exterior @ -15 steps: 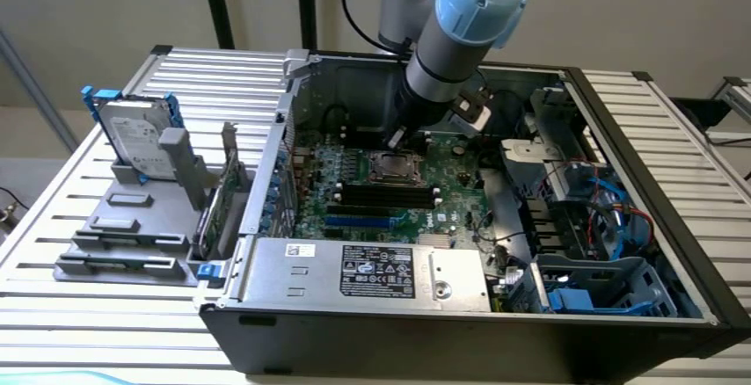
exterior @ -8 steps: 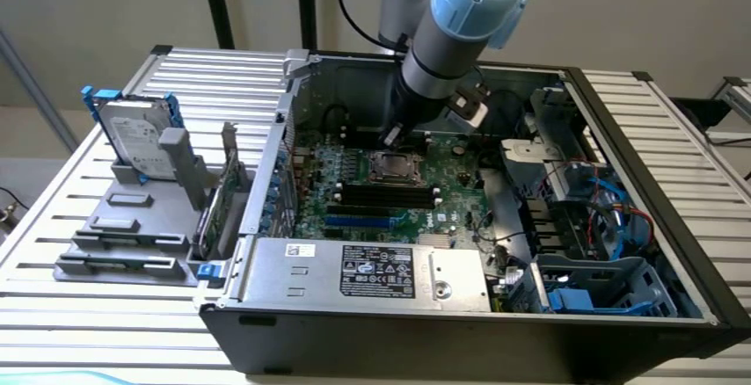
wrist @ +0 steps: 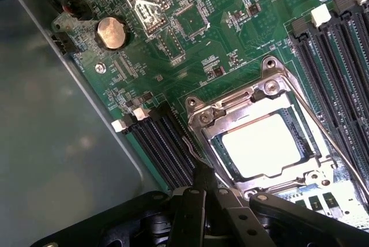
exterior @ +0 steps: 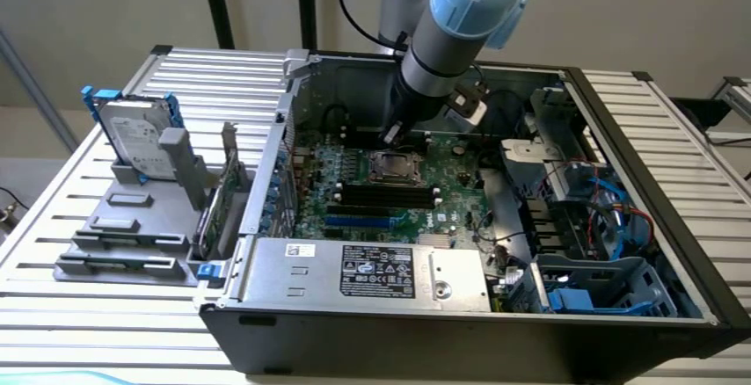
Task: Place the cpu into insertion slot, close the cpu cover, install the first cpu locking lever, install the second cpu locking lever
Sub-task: 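Install the first cpu locking lever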
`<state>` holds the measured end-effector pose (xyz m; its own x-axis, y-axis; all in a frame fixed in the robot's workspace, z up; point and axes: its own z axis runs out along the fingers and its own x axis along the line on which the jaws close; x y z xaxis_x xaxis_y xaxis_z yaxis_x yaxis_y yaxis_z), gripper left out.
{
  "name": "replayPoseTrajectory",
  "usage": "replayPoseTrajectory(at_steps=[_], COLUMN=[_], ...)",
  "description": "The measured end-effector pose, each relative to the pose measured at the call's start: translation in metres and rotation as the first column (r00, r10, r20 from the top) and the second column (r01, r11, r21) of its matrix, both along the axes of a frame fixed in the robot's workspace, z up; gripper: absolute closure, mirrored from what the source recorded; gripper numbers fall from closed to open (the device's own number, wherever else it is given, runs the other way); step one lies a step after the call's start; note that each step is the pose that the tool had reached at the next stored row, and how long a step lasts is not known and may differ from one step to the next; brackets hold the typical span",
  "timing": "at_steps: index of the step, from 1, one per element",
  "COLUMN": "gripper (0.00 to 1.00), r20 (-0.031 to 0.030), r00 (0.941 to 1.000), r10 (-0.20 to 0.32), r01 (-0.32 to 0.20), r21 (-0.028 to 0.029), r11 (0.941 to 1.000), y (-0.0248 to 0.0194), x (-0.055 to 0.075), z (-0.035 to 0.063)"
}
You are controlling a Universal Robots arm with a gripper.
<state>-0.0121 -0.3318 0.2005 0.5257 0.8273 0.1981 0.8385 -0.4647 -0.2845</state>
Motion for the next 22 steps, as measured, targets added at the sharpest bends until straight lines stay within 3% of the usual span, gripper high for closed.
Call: replayPoseTrajectory(at_steps=[22], gripper=[0.89], r20=[0.0015], r00=[0.9999], r10=[0.012], r01=[-0.012], r21=[-0.0001], r11=[0.9999], y=[-0.0009], x=[0.0060], z=[-0.0048])
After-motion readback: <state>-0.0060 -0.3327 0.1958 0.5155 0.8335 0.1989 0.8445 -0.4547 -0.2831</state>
